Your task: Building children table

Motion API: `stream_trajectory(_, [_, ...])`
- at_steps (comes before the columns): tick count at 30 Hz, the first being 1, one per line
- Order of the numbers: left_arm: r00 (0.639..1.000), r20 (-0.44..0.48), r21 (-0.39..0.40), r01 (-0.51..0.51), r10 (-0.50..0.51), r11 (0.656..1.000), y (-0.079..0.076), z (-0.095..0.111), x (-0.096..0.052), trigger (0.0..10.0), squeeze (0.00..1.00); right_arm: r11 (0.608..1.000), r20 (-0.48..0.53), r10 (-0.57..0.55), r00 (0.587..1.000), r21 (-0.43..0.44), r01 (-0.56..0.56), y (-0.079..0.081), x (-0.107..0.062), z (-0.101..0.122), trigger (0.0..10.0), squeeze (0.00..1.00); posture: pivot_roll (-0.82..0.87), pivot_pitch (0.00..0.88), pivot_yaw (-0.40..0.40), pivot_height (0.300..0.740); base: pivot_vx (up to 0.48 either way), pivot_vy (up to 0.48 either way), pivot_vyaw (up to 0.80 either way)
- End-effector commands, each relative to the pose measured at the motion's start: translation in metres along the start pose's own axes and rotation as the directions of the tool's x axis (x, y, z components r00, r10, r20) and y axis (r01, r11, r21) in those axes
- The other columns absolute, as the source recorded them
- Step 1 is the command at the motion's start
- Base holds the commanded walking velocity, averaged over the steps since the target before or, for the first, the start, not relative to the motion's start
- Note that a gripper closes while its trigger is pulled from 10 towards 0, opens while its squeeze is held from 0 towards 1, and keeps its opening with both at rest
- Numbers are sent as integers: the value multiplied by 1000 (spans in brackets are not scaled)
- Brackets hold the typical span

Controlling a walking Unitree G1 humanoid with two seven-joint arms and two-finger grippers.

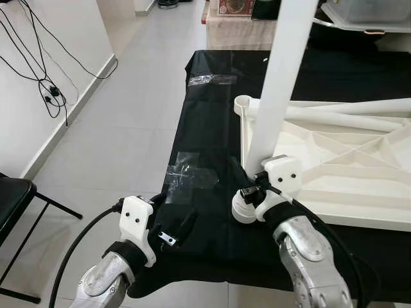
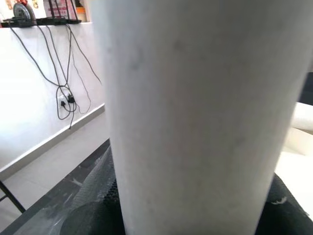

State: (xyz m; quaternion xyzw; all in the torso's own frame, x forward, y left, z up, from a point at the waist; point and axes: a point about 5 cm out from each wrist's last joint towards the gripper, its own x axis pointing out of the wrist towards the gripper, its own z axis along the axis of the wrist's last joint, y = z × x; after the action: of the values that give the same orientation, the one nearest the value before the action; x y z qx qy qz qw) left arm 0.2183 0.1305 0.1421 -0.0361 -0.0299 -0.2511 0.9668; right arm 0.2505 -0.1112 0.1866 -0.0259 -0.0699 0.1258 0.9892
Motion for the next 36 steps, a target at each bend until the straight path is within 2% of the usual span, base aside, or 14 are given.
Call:
stream_trajectory(1, [1000, -6, -3, -17, 17, 1000, 3, -3, -1, 10000, 0, 1000, -129, -9, 992, 14, 11, 2, -5, -23, 10000, 0, -13, 160, 23, 740, 0, 0, 0])
stream_trajectory(5, [1000, -7, -5, -20, 20, 1000, 5, -3, -1, 10000, 0, 1000, -122, 3, 992, 30, 1, 5, -5, -22, 10000, 0, -11, 157, 28, 740, 0, 0, 0])
stream_trajectory(6, [1000, -8, -4, -19, 19, 1000, 5, -3, 0, 10000, 0, 997, -97, 36, 995, 71, -29, 7, -6, -20, 10000, 780, -6, 151, 29, 740, 0, 0, 0])
stream_trajectory(7, [1000, -9, -3, -19, 19, 1000, 6, -3, 0, 10000, 0, 996, -87, 46, 995, 81, -39, 8, -6, -19, 10000, 1000, 0, 151, 28, 740, 0, 0, 0])
stream_trajectory(15, [1000, -5, 0, -29, 29, 1000, 6, -4, -1, 10000, 0, 996, -80, 51, 996, 81, -44, 7, -9, -19, 10000, 1000, -5, 150, 27, 740, 0, 0, 0])
stream_trajectory(16, [1000, -5, -1, -30, 30, 1000, 6, -4, -1, 10000, 0, 997, -79, 44, 996, 71, -38, 6, -10, -19, 10000, 937, -5, 150, 27, 740, 0, 0, 0])
stream_trajectory(17, [1000, -4, -1, -29, 29, 1000, 6, -4, -1, 10000, 0, 997, -74, 41, 996, 68, -36, 3, -13, -18, 10000, 0, -9, 149, 30, 740, 0, 0, 0])
stream_trajectory(22, [1000, -3, -2, -30, 30, 1000, 8, -4, 0, 10000, 0, 996, -62, 51, 997, 73, -46, -6, -24, -16, 10000, 0, -20, 155, 42, 740, 0, 0, 0])
stream_trajectory(24, [999, -4, -2, -32, 32, 999, 10, -4, 0, 10000, 0, 995, -53, 65, 996, 73, -61, -12, -35, -15, 10000, 0, -24, 153, 46, 740, 0, 0, 0])
stream_trajectory(27, [999, -5, -2, -33, 33, 999, 10, -4, -1, 10000, 0, 996, -53, 60, 997, 67, -57, -14, -38, -15, 10000, 0, -25, 154, 47, 740, 0, 0, 0])
stream_trajectory(30, [999, -18, -5, -51, 51, 999, 15, -5, -4, 10000, 0, 1000, -71, -20, 997, 20, 21, -25, -51, -17, 10000, 0, -35, 155, 66, 740, 0, 0, 0])
stream_trajectory(36, [994, -36, 2, -101, 101, 995, 22, -8, -12, 10000, 0, 994, -97, -104, 990, 18, 106, -31, -65, -20, 10000, 0, -45, 157, 84, 740, 0, 0, 0])
